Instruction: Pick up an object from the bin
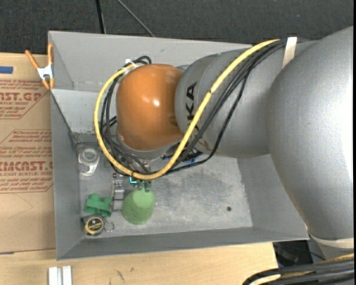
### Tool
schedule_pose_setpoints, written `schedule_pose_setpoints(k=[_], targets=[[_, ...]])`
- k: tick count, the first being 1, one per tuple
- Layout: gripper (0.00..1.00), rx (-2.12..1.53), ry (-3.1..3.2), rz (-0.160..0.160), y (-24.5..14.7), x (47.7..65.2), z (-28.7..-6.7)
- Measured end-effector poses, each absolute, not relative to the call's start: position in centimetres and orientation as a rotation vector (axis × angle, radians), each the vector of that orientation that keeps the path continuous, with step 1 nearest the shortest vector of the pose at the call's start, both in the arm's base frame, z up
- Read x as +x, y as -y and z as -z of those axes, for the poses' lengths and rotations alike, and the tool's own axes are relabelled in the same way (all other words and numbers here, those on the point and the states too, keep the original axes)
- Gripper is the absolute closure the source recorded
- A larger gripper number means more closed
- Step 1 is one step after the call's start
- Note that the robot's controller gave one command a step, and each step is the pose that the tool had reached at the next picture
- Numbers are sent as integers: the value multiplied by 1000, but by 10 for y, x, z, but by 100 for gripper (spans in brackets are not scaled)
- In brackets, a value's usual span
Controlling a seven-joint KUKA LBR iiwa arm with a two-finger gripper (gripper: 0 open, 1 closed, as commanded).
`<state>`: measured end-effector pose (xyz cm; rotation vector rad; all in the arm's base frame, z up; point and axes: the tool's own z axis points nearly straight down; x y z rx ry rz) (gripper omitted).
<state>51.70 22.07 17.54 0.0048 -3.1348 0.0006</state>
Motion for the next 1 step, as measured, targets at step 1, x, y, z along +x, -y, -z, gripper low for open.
schedule_pose_setpoints(k=[1], targets=[[0,-73,3132,-3,-221,491,-77]])
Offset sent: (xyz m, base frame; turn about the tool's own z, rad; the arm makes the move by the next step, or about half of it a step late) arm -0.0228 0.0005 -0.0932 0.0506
